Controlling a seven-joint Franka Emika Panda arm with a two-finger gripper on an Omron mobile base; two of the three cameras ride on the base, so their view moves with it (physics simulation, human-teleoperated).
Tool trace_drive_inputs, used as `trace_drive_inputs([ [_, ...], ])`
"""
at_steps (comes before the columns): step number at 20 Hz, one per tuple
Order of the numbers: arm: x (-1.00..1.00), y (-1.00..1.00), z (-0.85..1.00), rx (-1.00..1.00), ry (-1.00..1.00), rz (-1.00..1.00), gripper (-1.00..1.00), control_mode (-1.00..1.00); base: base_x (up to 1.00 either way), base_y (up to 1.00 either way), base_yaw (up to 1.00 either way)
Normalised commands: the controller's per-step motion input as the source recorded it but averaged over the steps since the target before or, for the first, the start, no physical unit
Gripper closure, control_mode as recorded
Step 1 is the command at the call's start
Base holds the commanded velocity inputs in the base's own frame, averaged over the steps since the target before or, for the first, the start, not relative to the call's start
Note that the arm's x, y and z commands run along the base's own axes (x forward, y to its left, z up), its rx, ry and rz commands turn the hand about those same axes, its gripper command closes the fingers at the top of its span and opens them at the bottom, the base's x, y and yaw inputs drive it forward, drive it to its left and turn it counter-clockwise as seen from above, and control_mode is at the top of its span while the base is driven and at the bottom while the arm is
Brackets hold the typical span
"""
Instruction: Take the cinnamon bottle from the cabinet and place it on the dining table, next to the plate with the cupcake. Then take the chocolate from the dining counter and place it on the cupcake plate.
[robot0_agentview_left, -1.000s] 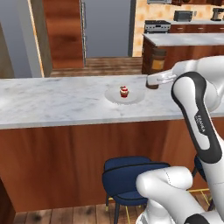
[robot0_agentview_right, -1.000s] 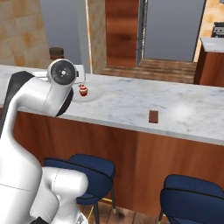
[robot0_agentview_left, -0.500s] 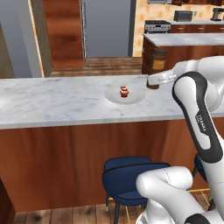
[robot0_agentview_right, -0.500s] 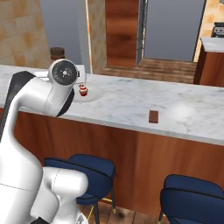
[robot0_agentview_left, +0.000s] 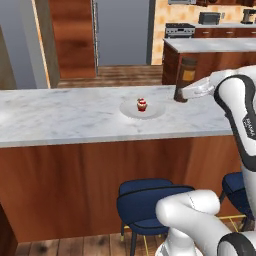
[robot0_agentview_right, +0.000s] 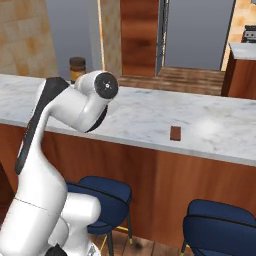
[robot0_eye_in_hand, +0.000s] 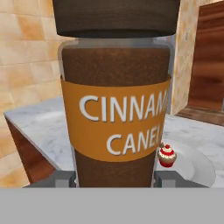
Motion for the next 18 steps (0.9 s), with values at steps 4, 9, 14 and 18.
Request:
trace_drive_inputs([
  [4,0.19,-0.47,-0.16,-0.01,0.0,0.36,1.0,-1.0,0.0,0.0,0.0],
  [9,0.37,-0.39,-0.25,-0.05,0.1,0.27,1.0,-1.0,0.0,0.0,0.0],
  [14,0.59,-0.21,-0.27,-0.07,0.07,0.1,1.0,-1.0,0.0,0.0,0.0],
  [18,0.55,-0.22,-0.29,-0.1,0.07,0.06,1.0,-1.0,0.0,0.0,0.0],
])
